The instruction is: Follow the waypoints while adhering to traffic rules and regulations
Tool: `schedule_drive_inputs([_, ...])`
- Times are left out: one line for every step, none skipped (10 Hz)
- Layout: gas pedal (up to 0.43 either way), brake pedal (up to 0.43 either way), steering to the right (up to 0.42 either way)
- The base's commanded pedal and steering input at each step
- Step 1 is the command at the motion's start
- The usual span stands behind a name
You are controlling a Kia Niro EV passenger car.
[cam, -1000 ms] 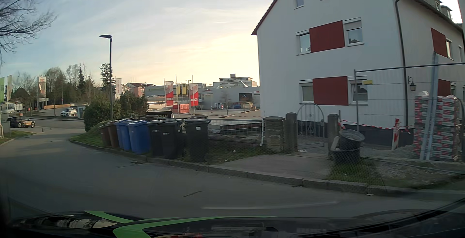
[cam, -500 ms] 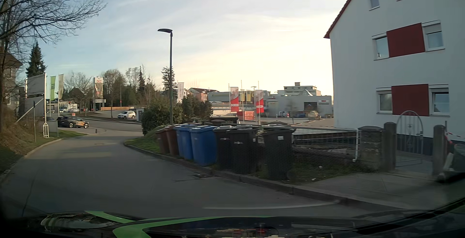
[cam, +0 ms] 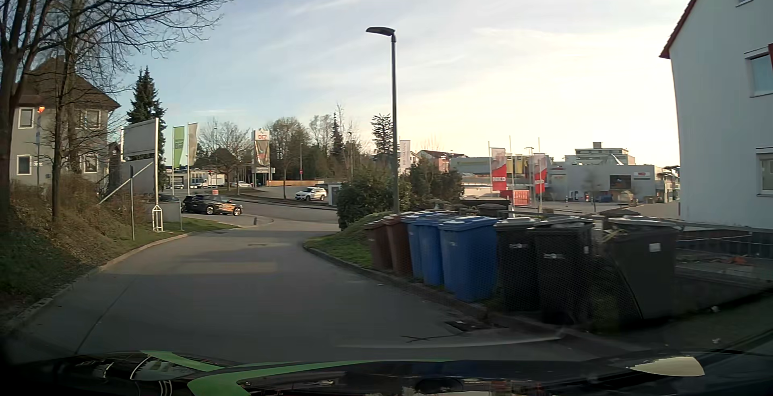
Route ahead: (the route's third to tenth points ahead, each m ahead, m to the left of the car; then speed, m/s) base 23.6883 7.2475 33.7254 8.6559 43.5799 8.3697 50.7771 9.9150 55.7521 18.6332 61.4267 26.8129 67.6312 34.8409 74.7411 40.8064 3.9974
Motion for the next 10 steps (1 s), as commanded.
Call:
schedule_drive_inputs([0.11, 0.0, -0.42])
schedule_drive_inputs([0.11, 0.0, -0.399])
schedule_drive_inputs([0.11, 0.0, -0.37])
schedule_drive_inputs([0.11, 0.0, -0.343])
schedule_drive_inputs([0.11, 0.0, -0.301])
schedule_drive_inputs([0.11, 0.0, -0.263])
schedule_drive_inputs([0.11, 0.0, -0.23])
schedule_drive_inputs([0.11, 0.0, -0.192])
schedule_drive_inputs([0.11, 0.0, -0.155])
schedule_drive_inputs([0.11, 0.0, -0.128])
